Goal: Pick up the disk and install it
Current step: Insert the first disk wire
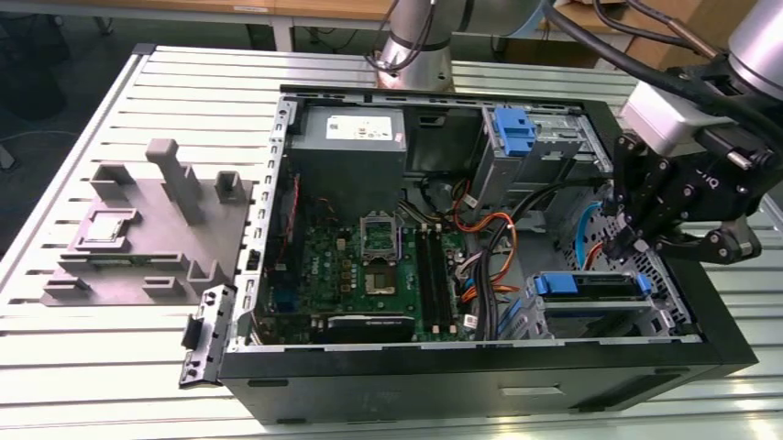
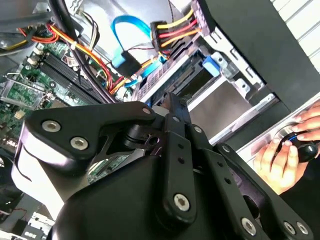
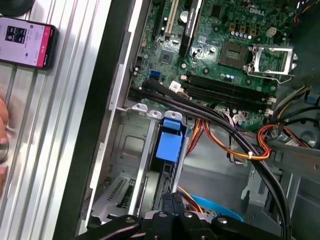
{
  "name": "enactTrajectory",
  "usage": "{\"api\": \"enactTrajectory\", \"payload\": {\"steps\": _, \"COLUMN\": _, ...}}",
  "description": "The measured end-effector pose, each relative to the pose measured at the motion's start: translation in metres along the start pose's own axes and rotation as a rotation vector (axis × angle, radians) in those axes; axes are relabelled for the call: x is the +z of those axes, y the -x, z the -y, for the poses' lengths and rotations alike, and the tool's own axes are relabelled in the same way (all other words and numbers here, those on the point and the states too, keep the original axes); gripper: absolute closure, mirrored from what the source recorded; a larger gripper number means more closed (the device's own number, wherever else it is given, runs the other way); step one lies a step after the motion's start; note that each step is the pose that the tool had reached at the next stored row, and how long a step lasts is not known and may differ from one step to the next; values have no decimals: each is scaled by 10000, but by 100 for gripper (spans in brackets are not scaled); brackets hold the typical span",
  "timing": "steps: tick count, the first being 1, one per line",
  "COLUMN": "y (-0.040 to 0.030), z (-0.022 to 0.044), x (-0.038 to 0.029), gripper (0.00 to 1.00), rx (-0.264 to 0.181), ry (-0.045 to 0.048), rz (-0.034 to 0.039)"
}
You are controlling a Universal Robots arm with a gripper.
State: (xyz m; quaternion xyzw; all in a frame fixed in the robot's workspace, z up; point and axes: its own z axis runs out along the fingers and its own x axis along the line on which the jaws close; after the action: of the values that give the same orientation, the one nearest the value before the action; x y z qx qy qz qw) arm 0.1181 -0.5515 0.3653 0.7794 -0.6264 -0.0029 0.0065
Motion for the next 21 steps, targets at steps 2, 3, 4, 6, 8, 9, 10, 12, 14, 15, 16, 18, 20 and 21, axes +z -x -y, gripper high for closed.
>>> {"api": "enactTrajectory", "payload": {"steps": 2, "y": 29, "z": 21, "x": 2, "gripper": 90, "rx": 0, "ry": 10, "rz": -43}}
{"api": "enactTrajectory", "payload": {"steps": 3, "y": 39, "z": 24, "x": 2, "gripper": 90, "rx": 1, "ry": 13, "rz": -60}}
{"api": "enactTrajectory", "payload": {"steps": 4, "y": 44, "z": 25, "x": 3, "gripper": 90, "rx": 2, "ry": 18, "rz": -78}}
{"api": "enactTrajectory", "payload": {"steps": 6, "y": 44, "z": 25, "x": 3, "gripper": 90, "rx": 1, "ry": 18, "rz": -83}}
{"api": "enactTrajectory", "payload": {"steps": 8, "y": 44, "z": 26, "x": 2, "gripper": 90, "rx": 1, "ry": 19, "rz": -86}}
{"api": "enactTrajectory", "payload": {"steps": 9, "y": 44, "z": 26, "x": 2, "gripper": 90, "rx": 1, "ry": 19, "rz": -87}}
{"api": "enactTrajectory", "payload": {"steps": 10, "y": 44, "z": 25, "x": 2, "gripper": 90, "rx": 1, "ry": 19, "rz": -87}}
{"api": "enactTrajectory", "payload": {"steps": 12, "y": 44, "z": 24, "x": 3, "gripper": 90, "rx": -21, "ry": 10, "rz": -89}}
{"api": "enactTrajectory", "payload": {"steps": 14, "y": 45, "z": 23, "x": 3, "gripper": 90, "rx": -211, "ry": -10, "rz": -95}}
{"api": "enactTrajectory", "payload": {"steps": 15, "y": 45, "z": 23, "x": 3, "gripper": 90, "rx": -337, "ry": -27, "rz": -100}}
{"api": "enactTrajectory", "payload": {"steps": 16, "y": 45, "z": 23, "x": 3, "gripper": 90, "rx": -455, "ry": -50, "rz": -107}}
{"api": "enactTrajectory", "payload": {"steps": 18, "y": 45, "z": 24, "x": 4, "gripper": 90, "rx": -658, "ry": -61, "rz": -126}}
{"api": "enactTrajectory", "payload": {"steps": 20, "y": 48, "z": 24, "x": 2, "gripper": 90, "rx": -708, "ry": -56, "rz": -151}}
{"api": "enactTrajectory", "payload": {"steps": 21, "y": 55, "z": 26, "x": 2, "gripper": 90, "rx": -710, "ry": -56, "rz": -153}}
